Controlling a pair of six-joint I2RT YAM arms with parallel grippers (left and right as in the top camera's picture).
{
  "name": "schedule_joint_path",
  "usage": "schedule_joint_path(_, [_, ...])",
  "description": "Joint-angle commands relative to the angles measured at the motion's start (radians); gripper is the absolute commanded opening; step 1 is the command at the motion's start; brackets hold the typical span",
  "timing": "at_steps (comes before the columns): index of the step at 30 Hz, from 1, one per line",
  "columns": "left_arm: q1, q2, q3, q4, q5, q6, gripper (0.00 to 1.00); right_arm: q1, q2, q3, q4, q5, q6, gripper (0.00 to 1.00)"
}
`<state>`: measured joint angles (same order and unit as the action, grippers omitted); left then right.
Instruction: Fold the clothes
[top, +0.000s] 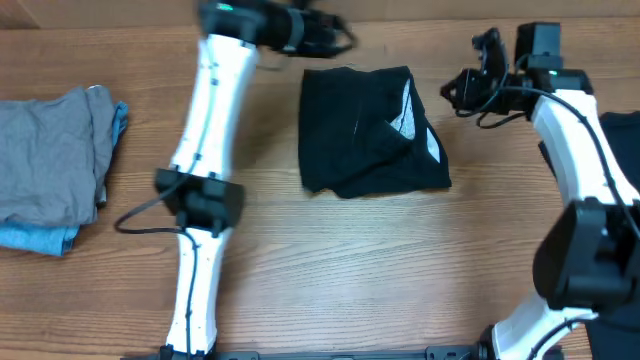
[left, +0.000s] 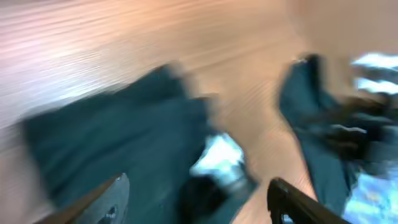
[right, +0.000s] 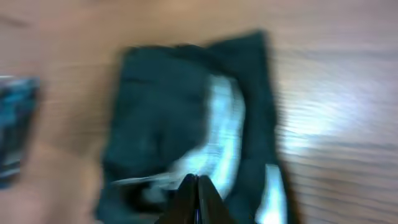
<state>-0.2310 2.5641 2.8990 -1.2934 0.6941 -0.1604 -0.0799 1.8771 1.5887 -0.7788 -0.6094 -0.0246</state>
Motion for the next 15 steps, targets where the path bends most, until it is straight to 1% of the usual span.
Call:
schedule_joint_path(1, [0.041,-0.013,-0.036,-0.106,-0.250,-0.013,0.77,0.050,-0.026,0.014,-0.001,-0.219,-0.011,0.04])
schedule_joint_path(3, [0.040,-0.013,-0.109,-0.108,-0.343,0.000,0.80,0.118,-0.022,-0.004,-0.002,-0.219,-0.090,0.04])
schedule_joint_path(6, [0.040,-0.013,-0.199,-0.085,-0.364,-0.002,0.80,0.211,-0.018,-0.017,0.000,-0.183,-0.161,0.04])
schedule_joint_path(9, [0.036,-0.013,-0.314,-0.058,-0.365,-0.001,0.80,0.316,-0.014,-0.017,0.042,-0.046,-0.159,0.04])
schedule_joint_path(10, [0.035,-0.013,-0.342,-0.051,-0.364,0.000,0.80,0.349,-0.014,-0.017,0.059,0.016,-0.159,0.06])
schedule_joint_path(11, [0.035,-0.013,-0.367,-0.048,-0.365,0.000,0.80,0.380,-0.012,-0.017,0.076,0.077,-0.159,0.12])
schedule_joint_path(12, [0.035,-0.013,-0.385,-0.042,-0.364,0.000,0.80,0.402,-0.003,-0.017,0.093,0.131,-0.153,0.16])
schedule_joint_path(13, [0.034,-0.013,-0.406,-0.034,-0.364,0.000,0.82,0.422,0.017,-0.017,0.112,0.206,-0.118,0.17])
schedule_joint_path(15, [0.032,-0.013,-0.417,-0.033,-0.364,0.000,0.85,0.432,0.069,-0.017,0.131,0.272,-0.098,0.17])
